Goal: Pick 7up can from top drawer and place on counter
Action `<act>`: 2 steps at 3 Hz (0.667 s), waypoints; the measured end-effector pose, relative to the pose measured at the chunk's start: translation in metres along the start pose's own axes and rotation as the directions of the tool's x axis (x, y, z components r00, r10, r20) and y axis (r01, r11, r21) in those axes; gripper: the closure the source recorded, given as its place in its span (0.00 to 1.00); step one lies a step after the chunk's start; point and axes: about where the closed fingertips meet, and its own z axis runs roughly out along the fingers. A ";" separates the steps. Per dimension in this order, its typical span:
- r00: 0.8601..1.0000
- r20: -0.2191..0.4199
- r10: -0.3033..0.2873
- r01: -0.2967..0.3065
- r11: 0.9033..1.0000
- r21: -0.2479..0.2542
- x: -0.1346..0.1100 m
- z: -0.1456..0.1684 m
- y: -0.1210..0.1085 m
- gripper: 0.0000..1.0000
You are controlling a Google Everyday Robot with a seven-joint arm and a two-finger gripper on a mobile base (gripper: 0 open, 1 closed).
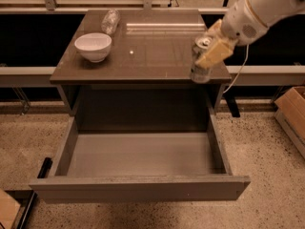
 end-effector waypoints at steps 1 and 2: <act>0.998 0.054 0.019 -0.027 0.987 0.158 -0.046 -0.027 -0.056 1.00; 0.993 0.098 0.062 -0.087 0.955 0.283 -0.080 -0.023 -0.105 1.00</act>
Offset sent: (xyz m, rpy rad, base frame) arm 0.1675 0.0475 0.1195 0.1344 -0.3204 -0.3806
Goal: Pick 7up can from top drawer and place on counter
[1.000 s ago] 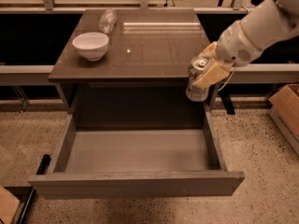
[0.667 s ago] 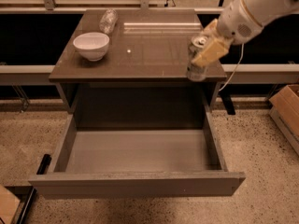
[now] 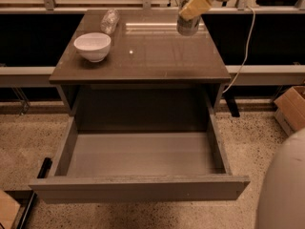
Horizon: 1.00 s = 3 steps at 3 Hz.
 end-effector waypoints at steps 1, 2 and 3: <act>0.995 -0.043 0.093 -0.091 0.995 0.051 0.000 0.057 -0.026 1.00; 0.985 -0.084 0.152 -0.150 0.988 0.036 0.015 0.095 -0.030 1.00; 0.976 -0.119 0.185 -0.187 0.982 -0.005 0.036 0.133 -0.026 1.00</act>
Offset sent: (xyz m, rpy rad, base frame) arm 0.1058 0.0288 -0.0905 0.0076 0.1587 -0.2070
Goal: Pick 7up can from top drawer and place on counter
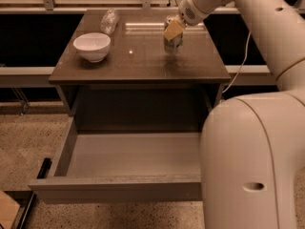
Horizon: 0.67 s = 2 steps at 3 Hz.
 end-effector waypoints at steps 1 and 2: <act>1.000 -0.019 0.021 -0.022 0.998 -0.056 0.016 0.028 0.002 0.81; 1.000 -0.022 0.022 -0.023 0.998 -0.065 0.017 0.035 0.003 0.58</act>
Offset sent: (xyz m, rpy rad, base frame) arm 0.0074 0.0025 -0.0300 0.0136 0.0564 0.0155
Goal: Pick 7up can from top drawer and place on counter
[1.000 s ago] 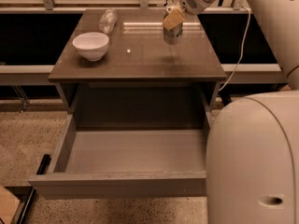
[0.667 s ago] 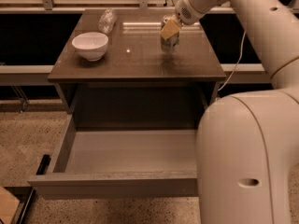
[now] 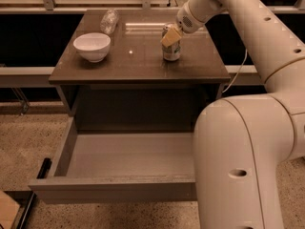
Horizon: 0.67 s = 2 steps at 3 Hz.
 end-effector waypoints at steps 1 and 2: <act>1.000 -0.002 0.000 0.000 1.000 -0.003 0.000 0.002 0.001 0.34; 1.000 -0.002 0.000 0.000 1.000 -0.003 0.000 0.002 0.001 0.11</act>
Offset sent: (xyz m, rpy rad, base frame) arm 0.0004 0.0014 -0.0020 -0.0001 0.0031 0.0018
